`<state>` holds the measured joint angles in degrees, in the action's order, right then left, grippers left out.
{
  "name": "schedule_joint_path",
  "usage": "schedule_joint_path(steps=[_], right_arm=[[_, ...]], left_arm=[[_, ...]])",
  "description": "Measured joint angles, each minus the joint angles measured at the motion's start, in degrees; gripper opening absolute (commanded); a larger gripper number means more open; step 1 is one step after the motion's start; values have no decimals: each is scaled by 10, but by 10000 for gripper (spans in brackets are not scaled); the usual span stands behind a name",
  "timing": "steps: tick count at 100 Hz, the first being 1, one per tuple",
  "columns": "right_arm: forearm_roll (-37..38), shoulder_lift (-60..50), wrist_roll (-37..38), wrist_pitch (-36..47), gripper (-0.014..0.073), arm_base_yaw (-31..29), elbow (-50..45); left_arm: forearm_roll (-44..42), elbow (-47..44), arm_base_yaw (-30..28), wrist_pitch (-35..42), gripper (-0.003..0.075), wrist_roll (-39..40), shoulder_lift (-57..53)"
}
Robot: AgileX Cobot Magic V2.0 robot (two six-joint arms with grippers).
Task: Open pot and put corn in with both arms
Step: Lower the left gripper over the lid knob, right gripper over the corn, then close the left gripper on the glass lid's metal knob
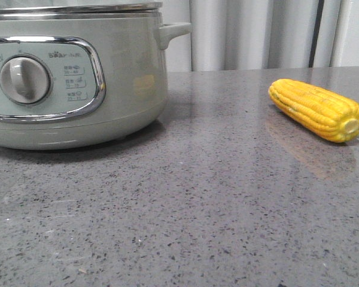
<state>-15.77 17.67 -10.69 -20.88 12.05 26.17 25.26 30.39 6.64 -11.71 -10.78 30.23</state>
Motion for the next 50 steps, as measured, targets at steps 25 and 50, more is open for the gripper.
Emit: schedule_joint_path(steps=[25, 50], right_arm=[[3, 59, -1, -5, 476, 0, 32], [3, 94, -1, 1, 476, 0, 37]], left_arm=[[-4, 126, 26, -1, 463, -75, 108], [-4, 206, 110, 39, 559, -96, 229]])
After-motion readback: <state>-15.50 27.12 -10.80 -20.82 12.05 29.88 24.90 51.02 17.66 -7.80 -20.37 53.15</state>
